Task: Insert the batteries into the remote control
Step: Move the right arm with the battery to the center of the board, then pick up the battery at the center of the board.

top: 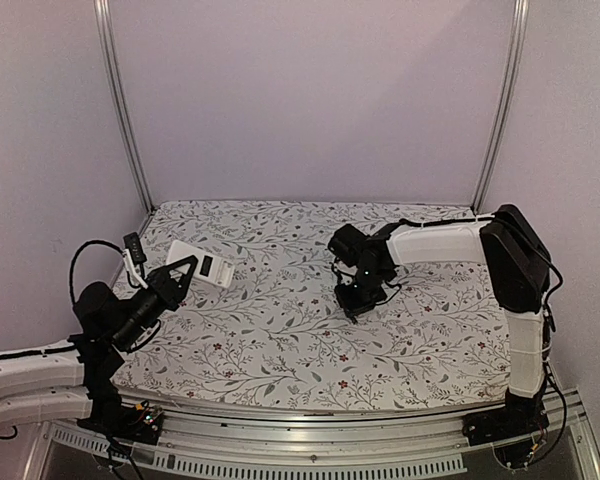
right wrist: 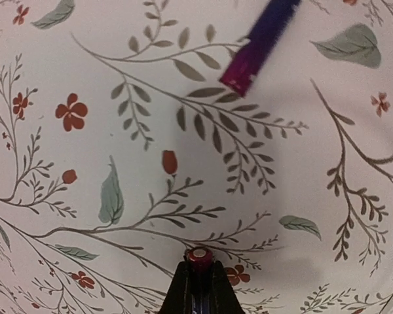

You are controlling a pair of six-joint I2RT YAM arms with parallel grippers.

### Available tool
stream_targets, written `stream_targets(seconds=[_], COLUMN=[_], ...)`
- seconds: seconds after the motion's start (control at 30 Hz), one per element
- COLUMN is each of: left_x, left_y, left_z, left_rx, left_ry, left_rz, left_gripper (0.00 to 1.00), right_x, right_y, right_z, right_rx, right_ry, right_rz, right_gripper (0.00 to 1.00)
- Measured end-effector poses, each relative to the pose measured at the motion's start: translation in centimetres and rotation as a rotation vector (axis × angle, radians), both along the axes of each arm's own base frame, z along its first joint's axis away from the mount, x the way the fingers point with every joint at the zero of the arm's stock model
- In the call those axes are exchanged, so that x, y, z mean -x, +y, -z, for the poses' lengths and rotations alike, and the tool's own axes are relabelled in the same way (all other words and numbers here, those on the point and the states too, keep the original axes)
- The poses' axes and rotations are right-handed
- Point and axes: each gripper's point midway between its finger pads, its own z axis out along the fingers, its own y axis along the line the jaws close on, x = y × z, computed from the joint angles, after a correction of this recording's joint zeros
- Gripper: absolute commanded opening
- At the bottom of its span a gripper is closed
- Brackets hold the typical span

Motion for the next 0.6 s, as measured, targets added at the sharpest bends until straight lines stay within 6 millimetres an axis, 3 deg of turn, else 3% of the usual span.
stream_targets(seconds=[0.23,0.37,0.5,0.6], left_x=[0.0,0.0,0.0,0.0], left_y=[0.0,0.0,-0.1,-0.1], left_z=[-0.1,-0.3,-0.3,-0.3], left_rx=[0.0,0.002,0.001,0.001], left_ry=[-0.001,-0.003,-0.004,-0.005], left_rz=[0.0,0.002,0.004,0.01], left_gripper=[0.0,0.0,0.0,0.0], right_x=[1.0,2.0,2.6,3.0], right_y=[-4.9,-5.9,-6.6,-6.9], right_z=[0.0,0.0,0.0,0.0], right_rx=[0.019,0.027,0.042,0.058], right_ry=[0.045,0.065,0.081,0.097], right_rz=[0.198,0.259,0.298,0.314], right_gripper=[0.0,0.01,0.1,0.11])
